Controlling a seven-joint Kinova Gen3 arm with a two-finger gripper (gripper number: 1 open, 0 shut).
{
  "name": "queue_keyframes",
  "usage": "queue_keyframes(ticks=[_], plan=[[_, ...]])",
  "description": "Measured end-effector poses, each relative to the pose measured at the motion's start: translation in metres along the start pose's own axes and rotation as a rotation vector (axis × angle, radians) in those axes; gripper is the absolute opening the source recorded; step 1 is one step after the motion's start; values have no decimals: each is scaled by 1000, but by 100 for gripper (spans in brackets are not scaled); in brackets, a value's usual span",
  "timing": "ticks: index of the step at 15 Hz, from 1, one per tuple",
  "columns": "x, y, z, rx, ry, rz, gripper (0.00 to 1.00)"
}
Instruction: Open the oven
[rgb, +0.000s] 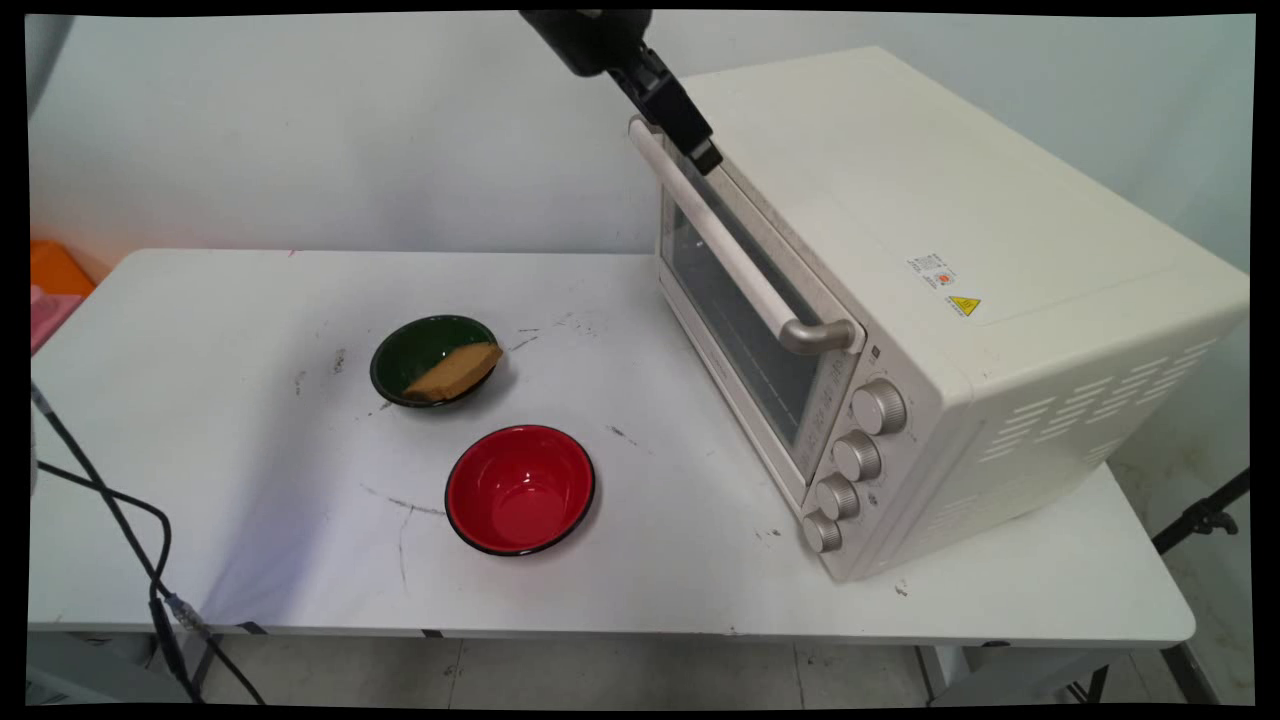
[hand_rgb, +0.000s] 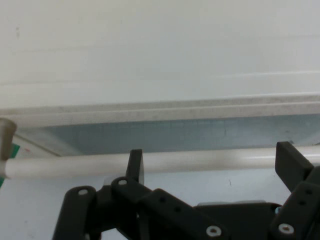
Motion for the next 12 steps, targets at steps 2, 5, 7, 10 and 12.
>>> queue_keyframes(ticks=[2,5,7,10,12], plan=[[3,-1,7,-3,-10,6,100],[6,-1,17,-2,-26,10,0],[7,-2,22,0,-37,10,0],[8,-2,30,0,-44,6,0],[9,-2,36,2,-44,0,0]])
